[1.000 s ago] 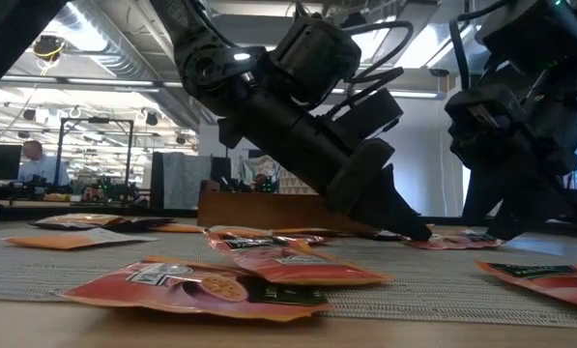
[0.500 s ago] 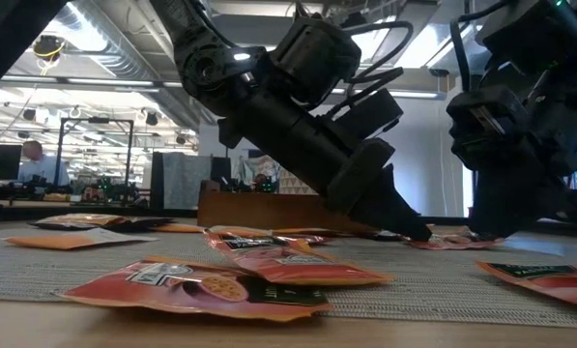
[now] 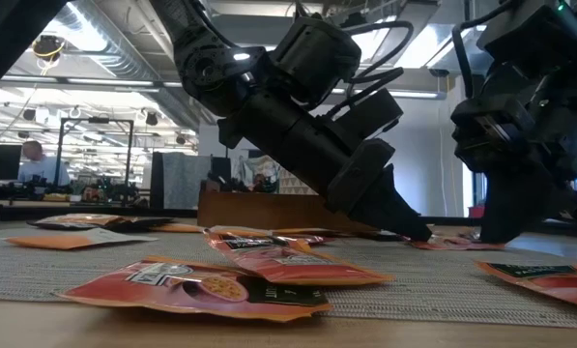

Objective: Pick & Place Tea
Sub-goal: Put the orange tea bag into the right section of the wooden organizer

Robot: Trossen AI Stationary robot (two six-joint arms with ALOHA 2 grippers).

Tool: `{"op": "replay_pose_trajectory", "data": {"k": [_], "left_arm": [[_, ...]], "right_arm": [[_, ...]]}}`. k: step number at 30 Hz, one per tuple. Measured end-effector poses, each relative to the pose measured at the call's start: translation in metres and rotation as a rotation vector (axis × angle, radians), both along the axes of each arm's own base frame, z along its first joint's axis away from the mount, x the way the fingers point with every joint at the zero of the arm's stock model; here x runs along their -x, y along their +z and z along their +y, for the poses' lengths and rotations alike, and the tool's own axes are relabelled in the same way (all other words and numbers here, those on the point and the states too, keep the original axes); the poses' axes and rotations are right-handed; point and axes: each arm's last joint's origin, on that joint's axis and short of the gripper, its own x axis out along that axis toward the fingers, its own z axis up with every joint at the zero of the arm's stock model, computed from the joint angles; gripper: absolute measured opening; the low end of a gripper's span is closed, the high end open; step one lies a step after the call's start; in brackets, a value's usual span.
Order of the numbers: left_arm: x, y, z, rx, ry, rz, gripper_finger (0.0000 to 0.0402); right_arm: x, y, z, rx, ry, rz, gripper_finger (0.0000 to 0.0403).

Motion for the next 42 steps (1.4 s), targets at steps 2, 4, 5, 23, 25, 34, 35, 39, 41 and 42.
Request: {"op": "replay_pose_trajectory", "data": {"k": [2, 4, 5, 23, 25, 34, 35, 39, 41, 42], "left_arm": [[-0.0001, 0.0001, 0.0002, 0.0, 0.0, -0.001, 0.0004], [-0.0002, 0.0003, 0.0001, 0.001, 0.0, -0.006, 0.0002], [-0.0003, 0.0002, 0.0001, 0.001, 0.0, -0.009, 0.0002], [-0.0015, 0.002, 0.0002, 0.004, 0.014, -0.033, 0.0008], [-0.0015, 0.0022, 0.0001, 0.004, 0.012, -0.033, 0.0004], [-0.0013, 0.0025, 0.0001, 0.022, 0.017, -0.03, 0.0003], [-0.0013, 0.0025, 0.0001, 0.023, 0.017, -0.028, 0.0002], [-0.0013, 0.0026, 0.0001, 0.036, 0.025, -0.025, 0.0005], [-0.0013, 0.0026, 0.0001, 0.043, 0.03, -0.024, 0.0005], [-0.0013, 0.0027, 0.0001, 0.043, 0.03, -0.024, 0.0004]], "right_arm": [[-0.0001, 0.0001, 0.0, 0.001, 0.001, -0.001, 0.0021], [-0.0001, 0.0001, 0.0, 0.007, 0.01, -0.002, 0.0008], [-0.0001, 0.0001, 0.0, 0.014, 0.019, -0.002, 0.0006], [-0.0006, 0.0016, -0.0009, 0.065, 0.016, -0.025, 0.0009], [-0.0009, 0.0018, -0.0009, 0.066, 0.014, -0.029, 0.002], [-0.0018, 0.0025, -0.0004, 0.028, -0.022, -0.038, 0.0081], [-0.0018, 0.0024, -0.0004, 0.024, -0.028, -0.037, 0.0089], [-0.003, 0.0034, 0.0001, 0.016, -0.031, -0.053, 0.0124], [-0.0045, 0.0045, 0.0005, 0.009, -0.032, -0.072, 0.0139], [-0.0055, 0.0052, 0.0007, 0.004, -0.033, -0.083, 0.0146]]}}
